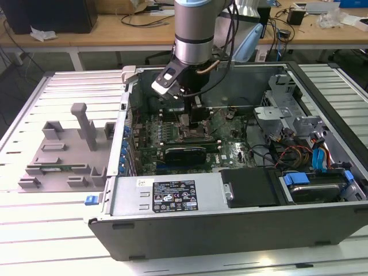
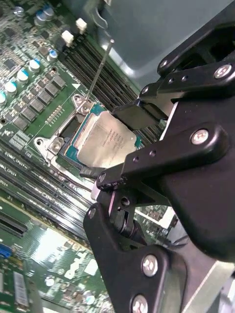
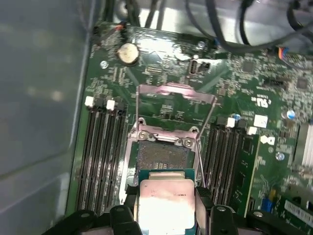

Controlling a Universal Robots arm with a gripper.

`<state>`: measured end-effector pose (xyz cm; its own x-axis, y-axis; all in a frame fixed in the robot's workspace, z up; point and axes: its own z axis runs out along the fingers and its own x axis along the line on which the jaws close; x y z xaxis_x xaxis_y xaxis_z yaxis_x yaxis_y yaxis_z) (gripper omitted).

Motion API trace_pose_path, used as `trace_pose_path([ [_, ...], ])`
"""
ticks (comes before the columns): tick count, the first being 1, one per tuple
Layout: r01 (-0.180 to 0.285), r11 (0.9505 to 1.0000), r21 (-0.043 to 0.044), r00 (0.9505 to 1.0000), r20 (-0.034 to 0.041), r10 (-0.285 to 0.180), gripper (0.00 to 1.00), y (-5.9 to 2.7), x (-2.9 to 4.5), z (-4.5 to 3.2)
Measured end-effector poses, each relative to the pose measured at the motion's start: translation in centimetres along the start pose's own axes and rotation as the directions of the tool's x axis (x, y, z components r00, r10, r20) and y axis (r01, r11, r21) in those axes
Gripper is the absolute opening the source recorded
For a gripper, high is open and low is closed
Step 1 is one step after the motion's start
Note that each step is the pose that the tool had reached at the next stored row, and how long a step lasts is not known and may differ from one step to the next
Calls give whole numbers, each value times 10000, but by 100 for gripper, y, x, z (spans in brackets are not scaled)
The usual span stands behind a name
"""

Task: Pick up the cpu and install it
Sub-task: 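Place the cpu into insertion slot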

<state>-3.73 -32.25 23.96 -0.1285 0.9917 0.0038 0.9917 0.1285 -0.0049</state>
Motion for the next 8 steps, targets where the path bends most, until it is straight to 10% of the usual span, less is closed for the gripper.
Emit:
trace_pose_path([
  [4, -334, 9994, -3, 9994, -4, 334, 54, 0, 0, 5],
  [8, -348, 9994, 8, 9993, 148, 348, 54, 1, 0, 31],
])
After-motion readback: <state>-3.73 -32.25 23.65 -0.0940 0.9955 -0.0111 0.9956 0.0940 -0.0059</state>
